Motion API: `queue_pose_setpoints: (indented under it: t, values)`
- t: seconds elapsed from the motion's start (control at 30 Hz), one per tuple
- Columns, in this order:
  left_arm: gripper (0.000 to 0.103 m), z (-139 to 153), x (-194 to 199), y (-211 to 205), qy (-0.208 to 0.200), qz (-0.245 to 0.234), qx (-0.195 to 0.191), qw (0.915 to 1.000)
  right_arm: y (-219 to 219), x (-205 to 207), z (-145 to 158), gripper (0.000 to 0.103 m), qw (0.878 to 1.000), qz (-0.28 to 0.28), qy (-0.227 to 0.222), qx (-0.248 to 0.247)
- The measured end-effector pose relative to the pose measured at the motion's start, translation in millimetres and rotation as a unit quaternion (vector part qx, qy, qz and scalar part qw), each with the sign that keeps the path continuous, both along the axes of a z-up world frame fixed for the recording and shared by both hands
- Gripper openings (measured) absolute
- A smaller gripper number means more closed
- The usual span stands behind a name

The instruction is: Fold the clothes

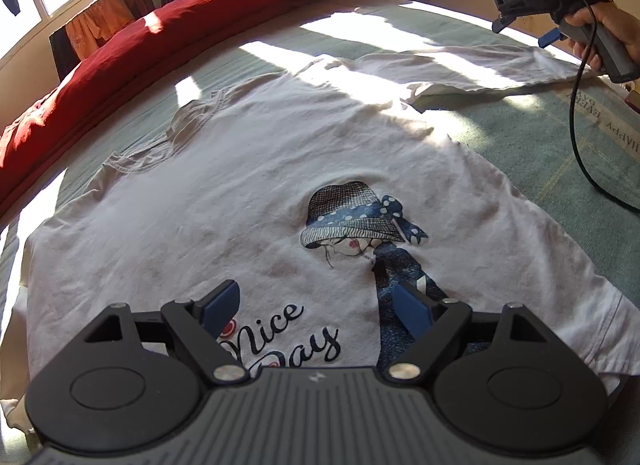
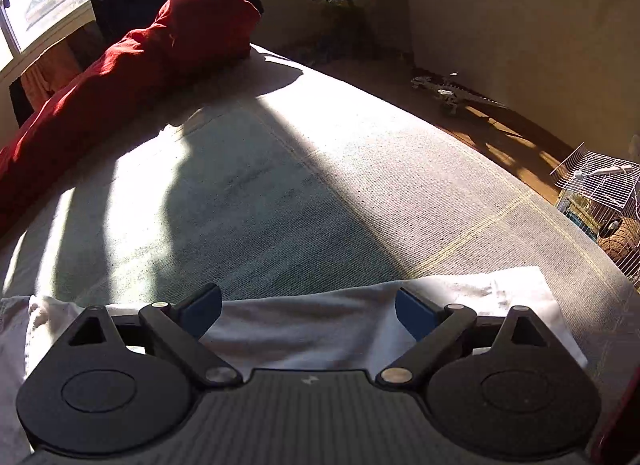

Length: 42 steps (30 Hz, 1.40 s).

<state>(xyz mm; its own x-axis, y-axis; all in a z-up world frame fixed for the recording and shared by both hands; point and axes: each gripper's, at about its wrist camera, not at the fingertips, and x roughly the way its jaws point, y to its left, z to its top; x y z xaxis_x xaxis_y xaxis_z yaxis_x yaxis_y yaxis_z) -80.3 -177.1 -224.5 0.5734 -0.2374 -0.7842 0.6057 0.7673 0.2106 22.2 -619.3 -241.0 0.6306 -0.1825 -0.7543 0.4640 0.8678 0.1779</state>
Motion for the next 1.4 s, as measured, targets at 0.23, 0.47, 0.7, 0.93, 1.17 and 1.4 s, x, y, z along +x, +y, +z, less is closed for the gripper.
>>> queue_pose_setpoints:
  t: [0.23,0.47,0.7,0.93,1.17,1.4]
  values:
    - [0.084,2,-3,-3,-0.004,-0.004,0.005,1.0,10,33,-29,0.103,0.996,-0.008,0.059,-0.06]
    - [0.084,9,-3,0,-0.01,0.003,-0.001,0.9999,8,-2,-7,0.103,0.997,-0.008,0.037,-0.06]
    - [0.084,16,-16,0,-0.01,-0.009,0.007,0.9999,-12,-57,-24,0.103,0.998,-0.021,0.053,-0.031]
    - [0.084,28,-20,14,-0.012,0.01,-0.001,0.9999,41,-37,17,0.103,0.999,-0.002,0.039,0.002]
    - [0.084,34,-23,38,-0.008,0.03,-0.01,0.9995,168,22,24,0.103,0.99,0.132,0.039,-0.026]
    - [0.084,35,-22,68,-0.012,0.047,-0.004,0.9988,186,23,-13,0.103,0.984,0.143,0.101,-0.044]
